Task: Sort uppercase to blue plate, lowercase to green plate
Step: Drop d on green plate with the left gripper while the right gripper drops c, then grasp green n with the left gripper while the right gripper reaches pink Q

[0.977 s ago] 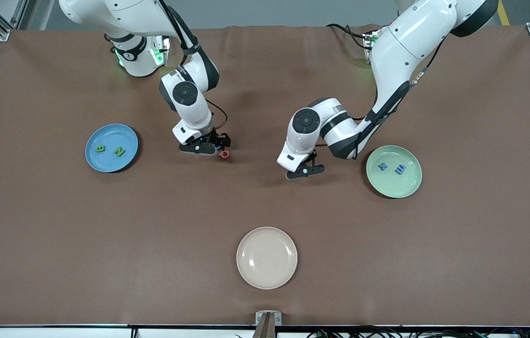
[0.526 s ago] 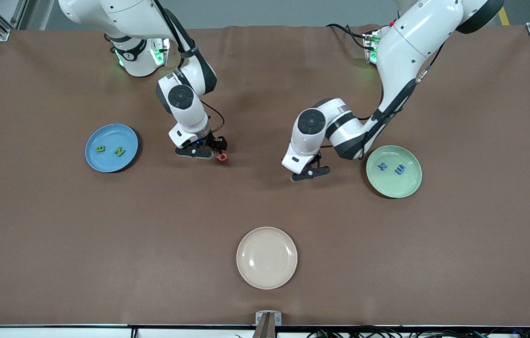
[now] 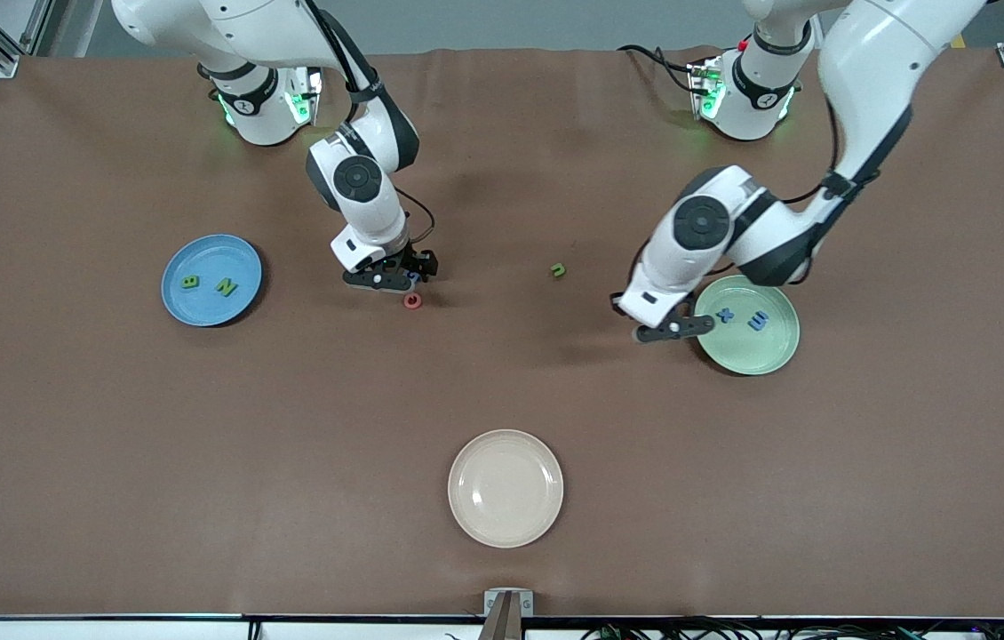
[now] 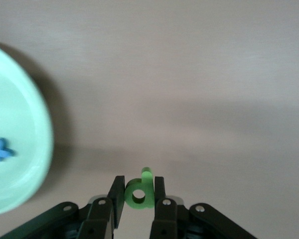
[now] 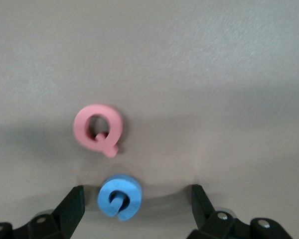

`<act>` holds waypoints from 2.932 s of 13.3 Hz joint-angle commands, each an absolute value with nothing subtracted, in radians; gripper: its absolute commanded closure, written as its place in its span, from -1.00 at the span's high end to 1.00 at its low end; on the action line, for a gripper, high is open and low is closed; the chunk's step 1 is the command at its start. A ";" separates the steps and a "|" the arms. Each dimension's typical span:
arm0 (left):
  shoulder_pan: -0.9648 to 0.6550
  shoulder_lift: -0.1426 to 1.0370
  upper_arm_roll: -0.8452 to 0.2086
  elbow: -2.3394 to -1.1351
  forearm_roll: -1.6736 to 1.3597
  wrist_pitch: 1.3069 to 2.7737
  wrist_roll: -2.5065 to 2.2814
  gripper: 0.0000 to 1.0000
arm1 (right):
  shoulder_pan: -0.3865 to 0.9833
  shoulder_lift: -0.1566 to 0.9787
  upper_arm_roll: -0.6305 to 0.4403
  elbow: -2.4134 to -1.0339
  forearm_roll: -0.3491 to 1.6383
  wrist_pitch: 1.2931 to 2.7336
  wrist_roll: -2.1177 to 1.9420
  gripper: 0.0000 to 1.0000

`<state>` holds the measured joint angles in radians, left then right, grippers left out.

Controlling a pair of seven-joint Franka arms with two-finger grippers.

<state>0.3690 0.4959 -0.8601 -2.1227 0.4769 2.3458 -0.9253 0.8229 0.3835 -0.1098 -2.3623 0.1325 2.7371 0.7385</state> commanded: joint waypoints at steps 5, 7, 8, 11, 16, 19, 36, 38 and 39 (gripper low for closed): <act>0.575 0.416 -0.894 -2.270 0.561 2.347 -0.758 -0.88 | 0.824 0.394 -0.114 -2.353 0.133 2.734 0.746 0.48; 0.619 0.417 -0.894 -2.289 0.607 2.352 -0.743 -0.88 | 0.818 0.396 -0.115 -2.352 0.130 2.735 0.739 0.47; 0.649 0.417 -0.894 -2.301 0.617 2.355 -0.712 -0.88 | 0.816 0.396 -0.115 -2.352 0.130 2.737 0.739 0.47; 0.706 0.417 -0.894 -2.330 0.620 2.373 -0.646 -0.88 | 0.816 0.396 -0.115 -2.352 0.129 2.740 0.739 0.28; 0.758 0.431 -0.894 -2.368 0.657 2.388 -0.624 -0.83 | 0.813 0.396 -0.117 -2.352 0.129 2.737 0.738 -0.48; 0.759 0.437 -0.894 -2.368 0.657 2.394 -0.606 -0.20 | 0.781 0.391 -0.118 -2.350 0.129 2.732 0.717 -0.99; 0.337 0.571 -1.059 -2.198 0.646 2.396 -1.267 0.99 | 0.106 0.041 -0.121 -2.644 0.057 2.505 -0.264 -0.99; 0.226 0.584 -0.984 -2.189 0.650 2.437 -1.324 0.99 | 0.088 0.049 -0.121 -2.664 0.054 2.536 -0.264 -0.84; 0.177 0.584 -0.945 -2.189 0.652 2.465 -1.344 0.99 | 0.075 0.052 -0.120 -2.665 0.054 2.533 -0.264 -0.44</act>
